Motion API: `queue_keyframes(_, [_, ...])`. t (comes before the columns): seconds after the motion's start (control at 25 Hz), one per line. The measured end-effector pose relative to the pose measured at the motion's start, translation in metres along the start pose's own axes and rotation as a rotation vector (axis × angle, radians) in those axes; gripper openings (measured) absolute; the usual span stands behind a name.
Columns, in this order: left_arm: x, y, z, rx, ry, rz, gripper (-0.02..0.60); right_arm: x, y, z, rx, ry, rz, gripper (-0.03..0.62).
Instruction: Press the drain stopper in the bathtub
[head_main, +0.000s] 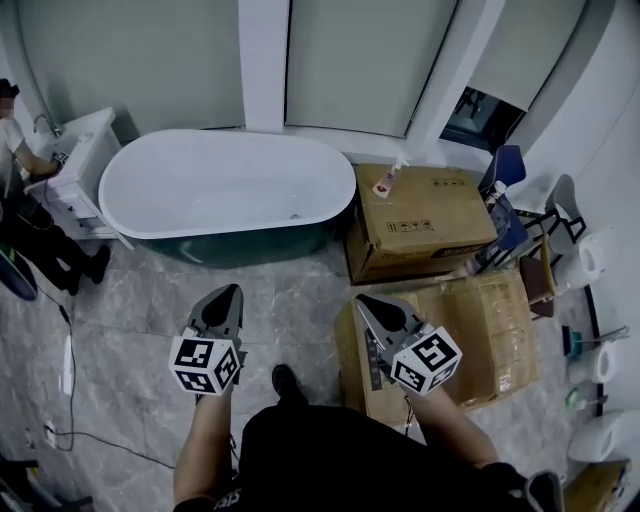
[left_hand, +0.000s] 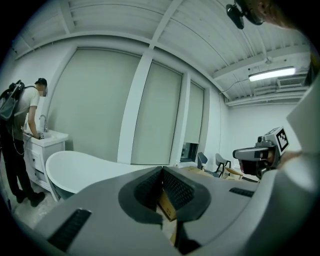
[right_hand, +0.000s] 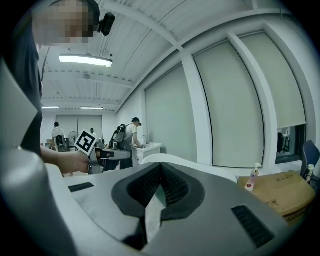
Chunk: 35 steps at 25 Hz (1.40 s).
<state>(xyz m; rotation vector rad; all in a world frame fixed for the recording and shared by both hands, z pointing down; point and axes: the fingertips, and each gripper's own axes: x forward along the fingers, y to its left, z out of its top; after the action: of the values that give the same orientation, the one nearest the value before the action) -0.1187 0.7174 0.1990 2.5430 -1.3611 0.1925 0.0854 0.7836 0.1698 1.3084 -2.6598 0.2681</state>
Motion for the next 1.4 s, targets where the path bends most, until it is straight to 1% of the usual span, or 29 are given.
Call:
queue_keyframes(0.08, [0.024,0.019,0.005,-0.002,0.013,-0.017,0.015,0.028,-0.011,0.009,0.008,-0.002,-0.002,0.014])
queue_keyframes(0.16, [0.043,0.034,0.014,0.013,0.018,-0.037,0.015,0.054,-0.018,0.017,0.022,-0.008,0.001,0.014])
queue_keyframes(0.28, [0.062,0.053,0.027,0.042,0.018,-0.058,0.014,0.084,-0.021,0.026,0.046,-0.015,-0.002,0.014])
queue_keyframes(0.36, [0.073,0.064,0.034,0.047,0.015,-0.061,0.014,0.102,-0.024,0.027,0.055,-0.014,0.01,0.014])
queue_keyframes(0.52, [0.088,0.083,0.039,0.026,0.01,-0.052,0.014,0.131,-0.032,0.029,0.07,0.01,0.024,0.014])
queue_keyframes(0.8, [0.125,0.121,0.037,0.002,0.038,-0.015,0.014,0.189,-0.065,0.034,0.102,0.008,0.062,0.014])
queue_keyframes(0.92, [0.153,0.13,0.039,0.007,0.059,-0.014,0.014,0.212,-0.094,0.034,0.128,-0.005,0.078,0.014])
queue_keyframes(1.12, [0.222,0.149,0.055,0.026,0.087,-0.005,0.015,0.26,-0.17,0.04,0.174,-0.019,0.066,0.014])
queue_keyframes(1.24, [0.271,0.165,0.069,0.023,0.103,0.006,0.015,0.298,-0.215,0.049,0.184,-0.003,0.083,0.014])
queue_keyframes(1.4, [0.336,0.178,0.078,0.046,0.145,0.02,0.015,0.347,-0.268,0.056,0.193,0.038,0.131,0.014])
